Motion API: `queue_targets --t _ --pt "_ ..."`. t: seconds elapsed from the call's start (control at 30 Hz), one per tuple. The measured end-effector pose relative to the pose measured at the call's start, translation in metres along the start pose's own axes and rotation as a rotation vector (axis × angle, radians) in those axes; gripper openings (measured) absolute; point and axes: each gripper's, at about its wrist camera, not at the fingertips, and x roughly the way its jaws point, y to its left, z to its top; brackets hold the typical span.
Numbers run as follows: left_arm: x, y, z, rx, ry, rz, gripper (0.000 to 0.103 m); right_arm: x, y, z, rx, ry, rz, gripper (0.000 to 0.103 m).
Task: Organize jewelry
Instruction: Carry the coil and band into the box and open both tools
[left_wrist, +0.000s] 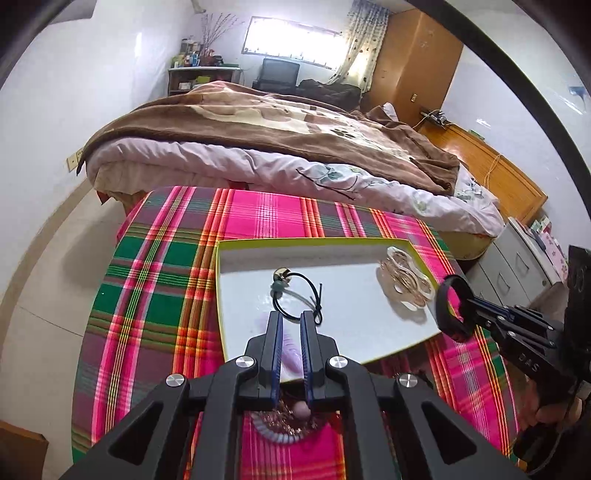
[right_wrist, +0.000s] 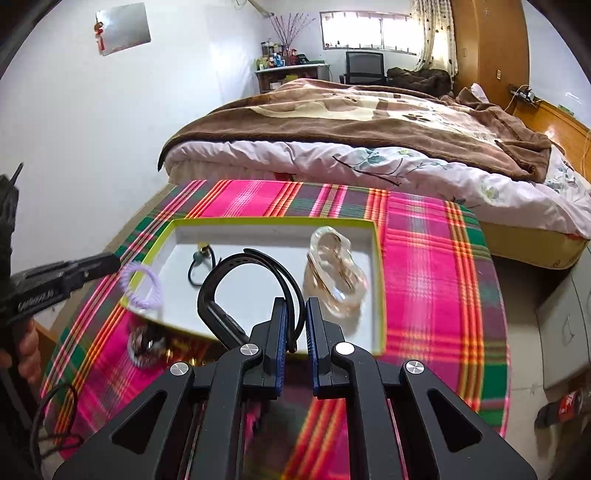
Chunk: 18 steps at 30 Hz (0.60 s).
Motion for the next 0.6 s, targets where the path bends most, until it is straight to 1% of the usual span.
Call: queue_targets --t 0.3,0.6 --pt "0.035 0.015 0.004 -0.024 0.053 0.007 0.01 0.047 0.01 0.019 -0.003 0.056 -0.028 0.01" --pt "0.054 0.02 -0.003 -0.027 0.087 0.017 0.01 0.08 0.019 0.036 -0.02 0.093 -0.073 0.01"
